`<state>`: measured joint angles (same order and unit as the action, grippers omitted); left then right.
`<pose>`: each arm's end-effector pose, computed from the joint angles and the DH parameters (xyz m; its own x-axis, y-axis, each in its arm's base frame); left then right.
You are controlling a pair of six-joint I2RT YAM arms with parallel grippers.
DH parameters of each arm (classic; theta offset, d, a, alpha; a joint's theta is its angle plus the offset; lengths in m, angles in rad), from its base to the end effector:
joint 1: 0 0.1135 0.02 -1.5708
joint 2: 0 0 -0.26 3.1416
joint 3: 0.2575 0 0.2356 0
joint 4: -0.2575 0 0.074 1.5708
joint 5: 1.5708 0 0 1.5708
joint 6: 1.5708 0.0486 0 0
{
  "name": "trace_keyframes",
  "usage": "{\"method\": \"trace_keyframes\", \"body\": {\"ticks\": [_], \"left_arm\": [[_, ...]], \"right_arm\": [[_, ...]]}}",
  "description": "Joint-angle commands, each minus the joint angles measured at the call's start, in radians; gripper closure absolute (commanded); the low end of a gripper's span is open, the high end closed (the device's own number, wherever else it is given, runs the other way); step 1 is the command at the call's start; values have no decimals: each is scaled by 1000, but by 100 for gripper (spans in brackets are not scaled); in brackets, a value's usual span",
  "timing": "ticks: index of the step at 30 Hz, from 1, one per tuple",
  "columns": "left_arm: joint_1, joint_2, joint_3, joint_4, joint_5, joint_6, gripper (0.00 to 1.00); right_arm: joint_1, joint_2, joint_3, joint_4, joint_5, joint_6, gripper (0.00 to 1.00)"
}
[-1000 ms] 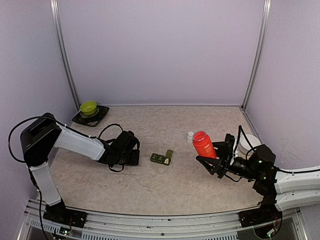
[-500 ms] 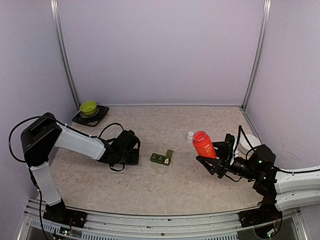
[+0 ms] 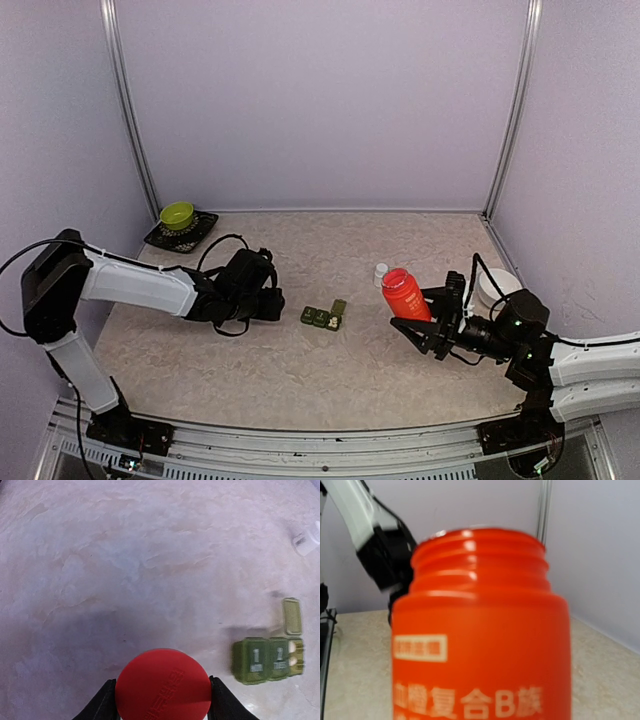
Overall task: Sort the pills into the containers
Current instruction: Pick up the lid of the pill bottle from the center of the board, then screw the lid of the pill bottle onto the pill bottle.
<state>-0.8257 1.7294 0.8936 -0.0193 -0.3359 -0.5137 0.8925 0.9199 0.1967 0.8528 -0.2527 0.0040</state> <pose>0.2403 -0.2369 0.1510 -0.7146 0.0904 -0.6937 0.2252 0.9685 -0.1058 0.1117 0.1579 0.2302 0.0774 0.1023 -0.9917 -0.9098 0.4141 -0.0283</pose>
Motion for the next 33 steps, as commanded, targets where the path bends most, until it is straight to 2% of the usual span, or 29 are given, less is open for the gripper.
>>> {"method": "trace_keyframes", "body": {"ticks": [1,10,19,33], "left_arm": [[-39,-144,63,-29,82,21,53],[-108,-302,143,-44,284,23,53],[-177,-362,200,28,486,11,52],[-246,-350,243,131,576,-31,52]], "right_arm": [[-8,-11,39,-51,-47,-7,100],[-7,24,99,-139,-128,-20,100],[16,59,170,-193,-127,-28,100],[75,84,226,-254,-3,-51,100]]}}
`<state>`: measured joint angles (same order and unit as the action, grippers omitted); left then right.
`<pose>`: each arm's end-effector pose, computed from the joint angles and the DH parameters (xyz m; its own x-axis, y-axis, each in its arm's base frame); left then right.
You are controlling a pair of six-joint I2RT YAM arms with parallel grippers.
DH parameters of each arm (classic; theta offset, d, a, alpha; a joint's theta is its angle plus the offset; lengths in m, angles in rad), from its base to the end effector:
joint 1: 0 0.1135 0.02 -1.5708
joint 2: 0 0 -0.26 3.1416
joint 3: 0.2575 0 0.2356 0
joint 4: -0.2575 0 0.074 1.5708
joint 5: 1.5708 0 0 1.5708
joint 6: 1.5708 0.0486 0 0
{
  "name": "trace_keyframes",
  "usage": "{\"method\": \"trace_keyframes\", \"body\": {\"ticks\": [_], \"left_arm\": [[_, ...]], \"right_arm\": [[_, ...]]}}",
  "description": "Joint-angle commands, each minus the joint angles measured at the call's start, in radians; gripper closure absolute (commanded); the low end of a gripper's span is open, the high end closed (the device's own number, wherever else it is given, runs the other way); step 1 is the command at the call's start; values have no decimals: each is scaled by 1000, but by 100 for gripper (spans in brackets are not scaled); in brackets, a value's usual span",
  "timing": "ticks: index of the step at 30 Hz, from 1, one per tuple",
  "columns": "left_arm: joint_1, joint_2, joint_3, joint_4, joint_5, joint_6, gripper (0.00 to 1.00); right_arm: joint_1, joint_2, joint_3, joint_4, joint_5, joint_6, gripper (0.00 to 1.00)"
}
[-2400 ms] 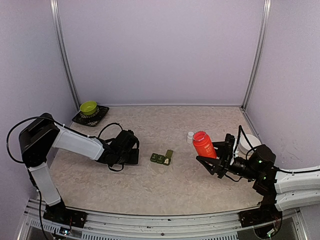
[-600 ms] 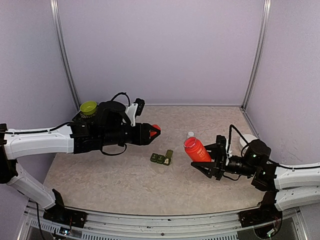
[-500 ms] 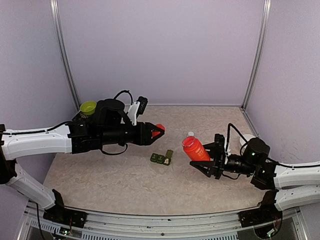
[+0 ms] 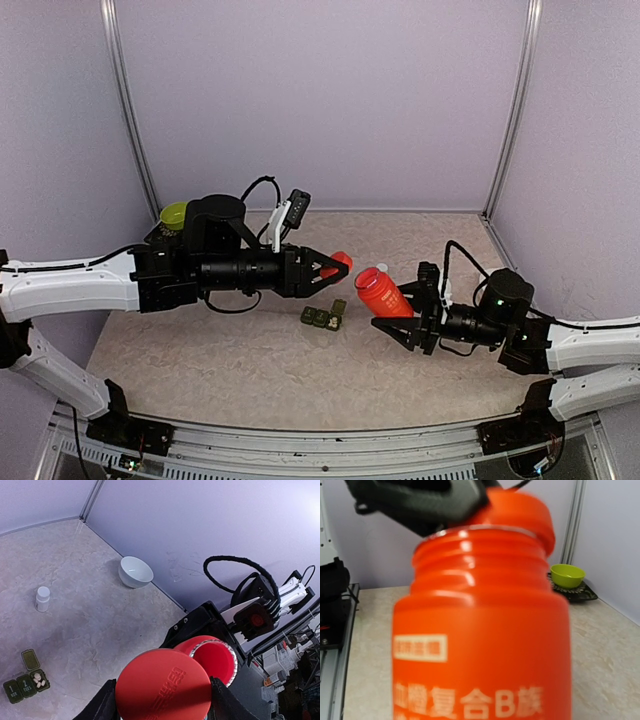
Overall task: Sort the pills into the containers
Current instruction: Screw the lid of the pill bottle onto the pill bottle.
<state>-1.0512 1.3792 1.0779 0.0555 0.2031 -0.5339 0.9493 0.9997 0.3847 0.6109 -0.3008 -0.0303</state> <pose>0.1523 -0.2859 0.3288 -0.5861 0.0208 -0.8100 0.7540 0.3799 -0.5358 0.1167 0.1877 0.2493 0.0264 -0.0129 -0.9996 -0.9486 0.3150 -0.0291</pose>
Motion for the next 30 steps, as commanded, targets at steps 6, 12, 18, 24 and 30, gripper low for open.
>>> {"method": "trace_keyframes", "body": {"ticks": [6,12,18,24,30], "left_arm": [[-44,20,85,69,47,-12,51],[-56,47,101,58,47,-15,51],[-59,67,113,43,41,-14,51],[-65,83,122,26,34,-7,51],[-72,94,127,23,43,-3,51]], "right_arm": [[26,11,45,-22,67,-25,100],[35,-5,48,-22,69,-29,100],[39,-19,51,-31,75,-35,100],[41,-33,48,-36,84,-37,100],[41,-39,47,-43,96,-42,100]]}}
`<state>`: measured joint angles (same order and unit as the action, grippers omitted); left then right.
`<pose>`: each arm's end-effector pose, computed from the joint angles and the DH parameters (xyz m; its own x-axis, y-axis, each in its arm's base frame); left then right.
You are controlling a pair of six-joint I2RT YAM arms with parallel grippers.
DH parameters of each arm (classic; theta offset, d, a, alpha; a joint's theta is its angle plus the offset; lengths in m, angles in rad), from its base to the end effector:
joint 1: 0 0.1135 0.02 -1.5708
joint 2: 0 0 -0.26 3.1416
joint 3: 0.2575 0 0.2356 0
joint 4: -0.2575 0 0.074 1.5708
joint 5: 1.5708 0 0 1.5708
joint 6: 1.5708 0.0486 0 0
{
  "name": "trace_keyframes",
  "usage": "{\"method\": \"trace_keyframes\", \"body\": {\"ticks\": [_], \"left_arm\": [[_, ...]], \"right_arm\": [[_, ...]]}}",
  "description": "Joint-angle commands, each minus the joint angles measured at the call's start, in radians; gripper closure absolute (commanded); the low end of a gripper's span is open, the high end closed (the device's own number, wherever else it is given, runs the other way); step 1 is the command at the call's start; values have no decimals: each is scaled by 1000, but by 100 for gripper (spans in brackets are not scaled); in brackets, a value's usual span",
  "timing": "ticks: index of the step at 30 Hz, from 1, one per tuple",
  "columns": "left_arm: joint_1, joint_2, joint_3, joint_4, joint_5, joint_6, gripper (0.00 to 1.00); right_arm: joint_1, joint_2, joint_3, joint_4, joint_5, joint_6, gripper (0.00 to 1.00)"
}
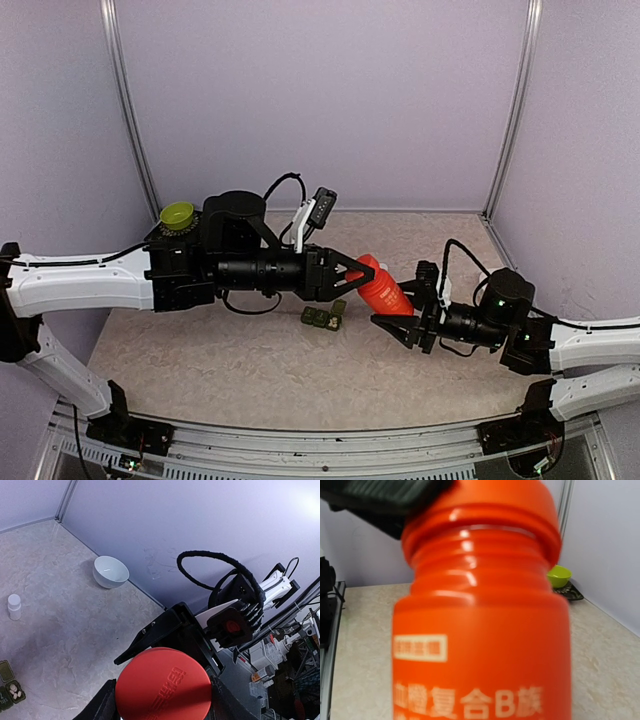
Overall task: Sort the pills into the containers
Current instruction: Screw the lid of the pill bottle onto the pill bottle.
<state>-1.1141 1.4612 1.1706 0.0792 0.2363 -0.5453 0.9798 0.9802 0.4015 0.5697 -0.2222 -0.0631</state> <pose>0.1422 -0.3152 0.3387 -0.5840 0.0452 -0.8105 0.7843 0.2886 -0.5491 0.1138 0.1888 0.2540 0.0538 -0.0302 -0.9981 -0.9312 0.3593 -0.0611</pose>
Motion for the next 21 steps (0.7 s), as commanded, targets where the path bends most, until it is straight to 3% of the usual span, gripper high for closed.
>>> {"method": "trace_keyframes", "body": {"ticks": [1,10,21], "left_arm": [[-10,13,35,1,10,8,51],[-12,35,55,-31,1,-2,51],[-10,63,71,-76,-34,-54,51]], "right_arm": [[10,-18,32,-4,17,-10,100],[11,-10,53,-27,40,-18,100],[30,-9,97,-120,207,-62,100]]}}
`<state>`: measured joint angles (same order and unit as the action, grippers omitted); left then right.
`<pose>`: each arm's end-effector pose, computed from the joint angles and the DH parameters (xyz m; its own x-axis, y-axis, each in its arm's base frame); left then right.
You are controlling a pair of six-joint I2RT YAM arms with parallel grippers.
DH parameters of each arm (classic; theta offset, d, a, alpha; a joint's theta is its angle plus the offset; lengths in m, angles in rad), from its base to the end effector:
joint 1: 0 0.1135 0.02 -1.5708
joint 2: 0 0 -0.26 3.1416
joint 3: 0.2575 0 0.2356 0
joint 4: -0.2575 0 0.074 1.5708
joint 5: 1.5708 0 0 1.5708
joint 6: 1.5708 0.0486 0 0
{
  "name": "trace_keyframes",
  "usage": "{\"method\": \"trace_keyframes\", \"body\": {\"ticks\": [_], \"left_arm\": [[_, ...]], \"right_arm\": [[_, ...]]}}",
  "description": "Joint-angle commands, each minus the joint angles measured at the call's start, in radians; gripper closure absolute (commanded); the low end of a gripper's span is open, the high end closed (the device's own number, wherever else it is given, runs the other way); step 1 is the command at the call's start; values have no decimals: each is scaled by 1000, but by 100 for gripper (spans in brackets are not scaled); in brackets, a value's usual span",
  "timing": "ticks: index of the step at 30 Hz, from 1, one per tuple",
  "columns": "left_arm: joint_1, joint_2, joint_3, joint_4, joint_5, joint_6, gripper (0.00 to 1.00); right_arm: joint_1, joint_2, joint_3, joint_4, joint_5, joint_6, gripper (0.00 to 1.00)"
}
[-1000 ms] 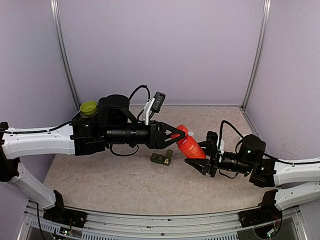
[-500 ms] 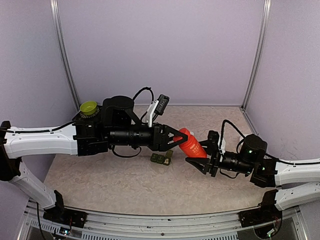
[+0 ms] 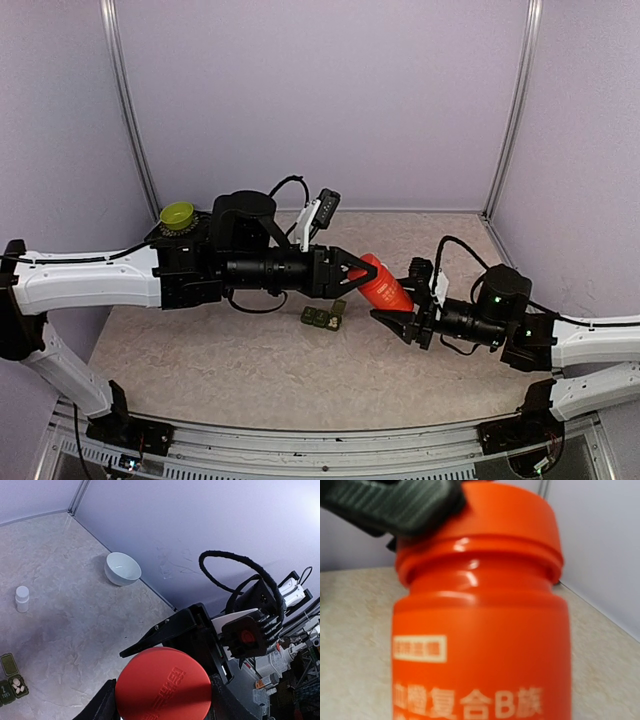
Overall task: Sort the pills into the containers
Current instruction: Screw the lid of the pill bottle onto the pill bottle.
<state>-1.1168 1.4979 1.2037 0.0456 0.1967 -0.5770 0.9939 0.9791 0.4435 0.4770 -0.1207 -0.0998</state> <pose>0.1469 -0.3227 0.3342 -0.6166 0.0436 -0.7861 0.7494 0.3384 -0.5690 0.1170 0.1906 0.2575 0.0576 -0.0927 -0.9940 -0.8963 0.4336 -0.0924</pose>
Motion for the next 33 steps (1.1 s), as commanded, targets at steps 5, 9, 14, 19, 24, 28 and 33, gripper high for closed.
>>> {"method": "trace_keyframes", "body": {"ticks": [5,9,14,19,24,28,33], "left_arm": [[-7,52,51,-50,18,-42,51],[-6,67,52,-40,30,-68,51],[-5,94,58,-30,67,-91,52],[-6,98,53,-13,90,-87,52],[-9,82,48,15,126,-11,52],[-11,55,38,29,142,56,52],[-11,35,21,34,178,132,51]], "right_arm": [[60,6,82,-64,215,-85,100],[104,4,79,-39,328,-126,100],[150,16,77,-4,441,-174,100],[160,18,78,-4,437,-192,100],[159,-6,82,-22,338,-152,100],[159,-13,102,-72,268,-91,100],[159,-25,117,-131,156,-7,100]]}}
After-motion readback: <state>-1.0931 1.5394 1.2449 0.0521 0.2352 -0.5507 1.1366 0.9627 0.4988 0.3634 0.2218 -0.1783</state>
